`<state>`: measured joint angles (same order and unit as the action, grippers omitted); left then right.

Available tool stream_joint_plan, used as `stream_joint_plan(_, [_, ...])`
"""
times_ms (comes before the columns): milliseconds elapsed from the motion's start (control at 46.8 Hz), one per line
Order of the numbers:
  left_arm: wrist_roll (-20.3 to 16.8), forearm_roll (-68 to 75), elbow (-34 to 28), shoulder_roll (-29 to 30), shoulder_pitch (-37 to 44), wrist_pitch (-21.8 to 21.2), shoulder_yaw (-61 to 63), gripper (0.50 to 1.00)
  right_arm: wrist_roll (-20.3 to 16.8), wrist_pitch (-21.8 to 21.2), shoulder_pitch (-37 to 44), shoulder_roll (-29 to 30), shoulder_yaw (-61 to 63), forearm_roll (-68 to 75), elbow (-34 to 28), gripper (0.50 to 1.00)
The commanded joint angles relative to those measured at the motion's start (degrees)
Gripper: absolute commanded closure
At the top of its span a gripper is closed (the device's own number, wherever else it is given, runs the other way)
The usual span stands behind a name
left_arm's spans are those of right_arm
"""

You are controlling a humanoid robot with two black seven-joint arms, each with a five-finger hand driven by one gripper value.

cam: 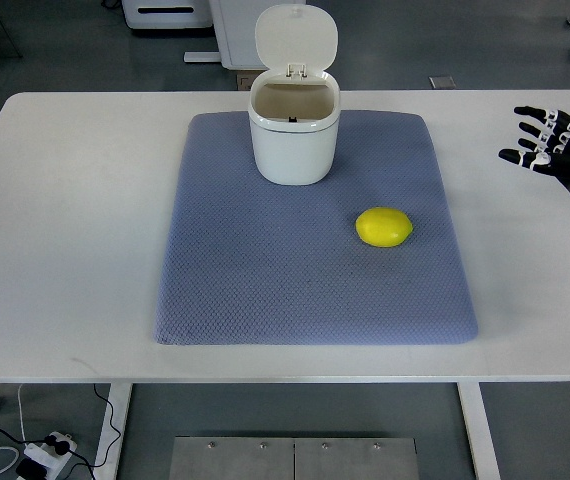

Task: Put lemon in trash with right hand
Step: 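Reach the open right hand toward the yellow lemon on the mat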

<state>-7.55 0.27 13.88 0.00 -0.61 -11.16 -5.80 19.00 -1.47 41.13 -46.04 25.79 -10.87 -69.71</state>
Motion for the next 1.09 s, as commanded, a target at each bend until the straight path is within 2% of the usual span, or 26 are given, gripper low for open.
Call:
stream_joint_plan(0, [-0.01,0.0,0.0,0.0,-0.01,0.0,0.0,0.5,1.04,-0.11,0.09,-2.2,-2.5,-2.22,-3.24,0.5])
stream_joint_plan(107, [-0.01,0.0,0.0,0.0,-0.01,0.0,0.0,0.5,2.89,0.15,0.0,-3.44,-4.08,-6.61,-6.14,0.5])
stream_joint_plan(363, [-0.01,0.0,0.0,0.0,-0.01,0.0,0.0,0.5,3.06,1.03,0.0,-3.18,-6.37,-10.57,-6.5,0.5])
stream_joint_plan(663, [-0.01,0.0,0.0,0.0,-0.01,0.0,0.0,0.5,3.15,6.39,1.32,-0.19,-11.29,-16.11,-6.32,0.5])
stream_joint_plan(706, [-0.01,0.0,0.0,0.0,-0.01,0.0,0.0,0.5,3.15,6.74,1.41,0.08,-11.82,-16.29,-6.32,0.509])
stream_joint_plan(855, [-0.01,0.0,0.0,0.0,-0.01,0.0,0.0,0.5,3.15,8.85,2.81,1.57,-14.28,-19.27,-6.32,0.586])
stream_joint_plan(1069, [-0.01,0.0,0.0,0.0,-0.01,0.0,0.0,0.5,3.15,11.23,5.54,4.99,-17.01,-19.72,-6.14,0.588])
